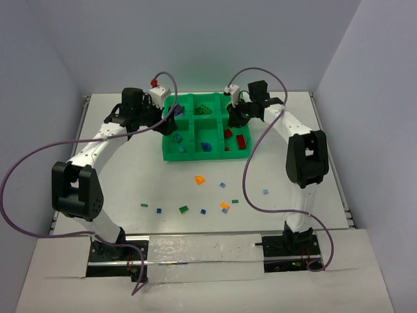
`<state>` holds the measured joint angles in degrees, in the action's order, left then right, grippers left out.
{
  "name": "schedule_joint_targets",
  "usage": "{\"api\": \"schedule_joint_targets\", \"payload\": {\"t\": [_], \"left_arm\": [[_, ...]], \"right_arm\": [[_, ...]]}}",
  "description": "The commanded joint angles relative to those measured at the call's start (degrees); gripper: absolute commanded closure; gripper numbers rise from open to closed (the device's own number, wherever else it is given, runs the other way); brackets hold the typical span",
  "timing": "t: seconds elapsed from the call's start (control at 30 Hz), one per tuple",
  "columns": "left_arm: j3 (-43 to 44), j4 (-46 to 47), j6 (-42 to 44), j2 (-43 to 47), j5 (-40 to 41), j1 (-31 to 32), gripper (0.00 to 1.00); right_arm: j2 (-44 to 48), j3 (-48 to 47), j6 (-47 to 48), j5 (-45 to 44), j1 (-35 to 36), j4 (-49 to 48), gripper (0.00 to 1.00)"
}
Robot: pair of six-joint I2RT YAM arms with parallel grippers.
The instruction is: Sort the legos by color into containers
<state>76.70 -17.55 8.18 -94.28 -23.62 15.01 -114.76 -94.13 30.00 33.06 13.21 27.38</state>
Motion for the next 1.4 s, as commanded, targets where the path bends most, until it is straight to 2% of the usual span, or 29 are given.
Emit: {"api": "schedule_joint_targets", "payload": {"t": [0.0, 0.1, 0.2, 0.47, 0.57, 0.63, 0.83, 1.13, 1.37], "left_arm": [[-3.9, -3.6, 9.3, 4.8, -12.1, -2.4, 0.08], [-8.1, -5.3, 16.4, 7.0, -16.3, -3.6, 0.09], [-11.7, -11.5, 29.4, 8.9, -18.8, -3.8, 0.09], [-13.0, -14.5, 40.3, 7.4, -23.0, -2.8, 0.13], [-13.9, -14.3, 42.9, 6.8, -24.0, -2.5, 0.14], [-13.9, -15.9, 48.7, 6.3, -24.1, -1.1, 0.14], [-14.6, -15.7, 56.9, 2.7, -22.6, 6.8, 0.11], [-9.1, -19.5, 69.8, -8.0, -22.6, 13.5, 0.03], [-7.7, -17.1, 69.7, -12.1, -20.8, 16.8, 0.08]], "right_arm": [[0.7, -0.6, -1.1, -1.4, 0.1, -2.1, 0.66], [1.4, 0.9, -1.4, -1.8, 0.2, -2.6, 0.52], [2.4, 2.4, -2.0, -2.5, 0.1, -3.0, 0.39], [7.3, 3.7, -4.8, -1.6, -0.3, -5.0, 0.30], [11.2, 4.6, -9.0, 1.0, -1.9, -8.4, 0.20], [12.9, 4.0, -12.1, 1.7, -3.3, -9.4, 0.14], [13.7, 0.1, -13.7, 0.3, -5.9, -5.8, 0.11], [14.6, -0.7, -12.9, -2.2, -7.6, -1.1, 0.11], [17.4, 2.2, -12.0, -4.4, -7.5, -1.0, 0.11]]}}
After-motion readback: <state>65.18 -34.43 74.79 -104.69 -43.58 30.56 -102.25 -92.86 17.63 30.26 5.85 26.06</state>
